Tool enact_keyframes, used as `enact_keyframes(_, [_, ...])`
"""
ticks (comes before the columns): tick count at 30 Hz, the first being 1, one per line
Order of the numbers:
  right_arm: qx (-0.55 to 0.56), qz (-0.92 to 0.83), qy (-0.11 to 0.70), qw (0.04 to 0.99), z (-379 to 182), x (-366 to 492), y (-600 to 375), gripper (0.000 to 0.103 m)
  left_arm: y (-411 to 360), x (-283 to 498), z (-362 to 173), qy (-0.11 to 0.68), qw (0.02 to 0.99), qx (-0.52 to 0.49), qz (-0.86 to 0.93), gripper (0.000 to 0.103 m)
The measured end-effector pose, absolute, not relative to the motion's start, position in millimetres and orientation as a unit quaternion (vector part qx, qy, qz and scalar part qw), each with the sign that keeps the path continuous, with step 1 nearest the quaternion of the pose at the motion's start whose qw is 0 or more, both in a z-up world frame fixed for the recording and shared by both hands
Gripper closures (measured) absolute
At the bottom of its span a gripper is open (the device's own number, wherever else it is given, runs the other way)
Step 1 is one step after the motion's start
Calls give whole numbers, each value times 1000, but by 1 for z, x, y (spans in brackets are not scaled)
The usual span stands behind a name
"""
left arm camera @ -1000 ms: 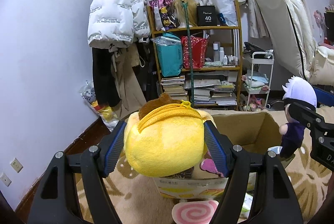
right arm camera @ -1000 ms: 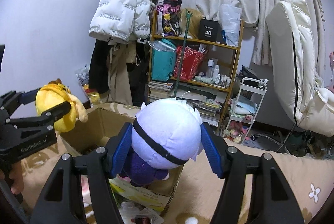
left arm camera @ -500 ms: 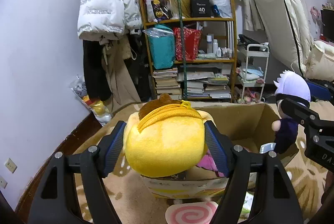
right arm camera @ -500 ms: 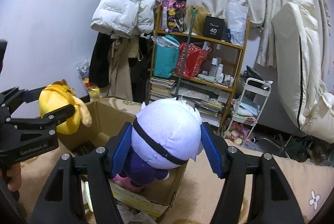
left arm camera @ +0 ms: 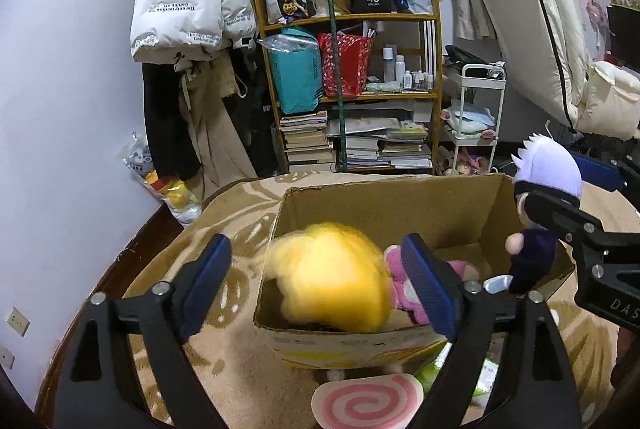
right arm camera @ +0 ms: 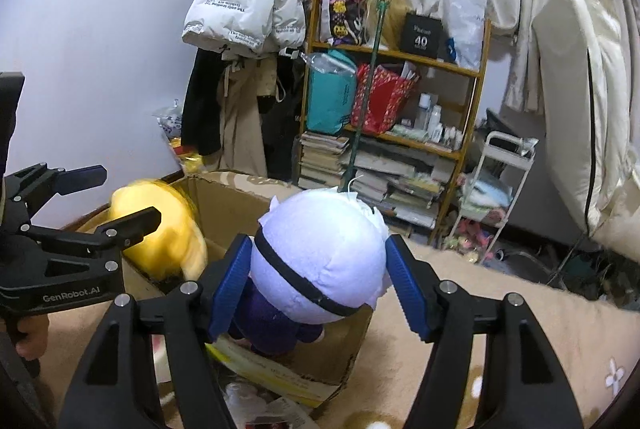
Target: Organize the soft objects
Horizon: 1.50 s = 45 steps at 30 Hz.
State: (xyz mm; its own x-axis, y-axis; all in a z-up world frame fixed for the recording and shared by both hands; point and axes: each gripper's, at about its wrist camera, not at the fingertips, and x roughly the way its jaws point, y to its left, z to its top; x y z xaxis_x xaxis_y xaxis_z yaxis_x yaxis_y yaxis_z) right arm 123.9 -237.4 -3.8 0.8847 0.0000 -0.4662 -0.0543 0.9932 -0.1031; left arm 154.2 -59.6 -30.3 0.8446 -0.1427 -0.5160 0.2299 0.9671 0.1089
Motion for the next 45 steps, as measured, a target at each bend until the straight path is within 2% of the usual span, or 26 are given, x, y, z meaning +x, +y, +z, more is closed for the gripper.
enact_keyframes(3, [-62, 17, 238, 969, -6, 121, -236, 29, -56, 155, -32, 265, 957, 81, -90, 13])
enact_keyframes(6, [-59, 15, 239, 969, -6, 119, -236, 23, -52, 155, -33, 267, 957, 80, -75, 4])
enact_keyframes(11, [-58, 9, 238, 970, -4, 108, -235, 21, -46, 150, -31, 268, 957, 85, -68, 4])
enact_keyframes(14, [-55, 6, 238, 970, -3, 102, -235, 13, -44, 145, -29, 270, 956, 88, -68, 4])
enact_keyframes(18, [-51, 1, 241, 969, 1, 88, -235, 11, -41, 132, -24, 272, 954, 99, -72, 4])
enact_keyframes(21, [-43, -2, 242, 969, 4, 78, -236, 3, -36, 120, -19, 273, 954, 102, -69, 4])
enact_keyframes(33, [-5, 14, 253, 967, 12, 41, -232, 0, -5, 77, 7, 290, 952, 84, -56, 4])
enact_keyframes(45, [34, 31, 269, 962, 8, 19, -235, 0, 8, 57, -2, 324, 942, 69, -55, 4])
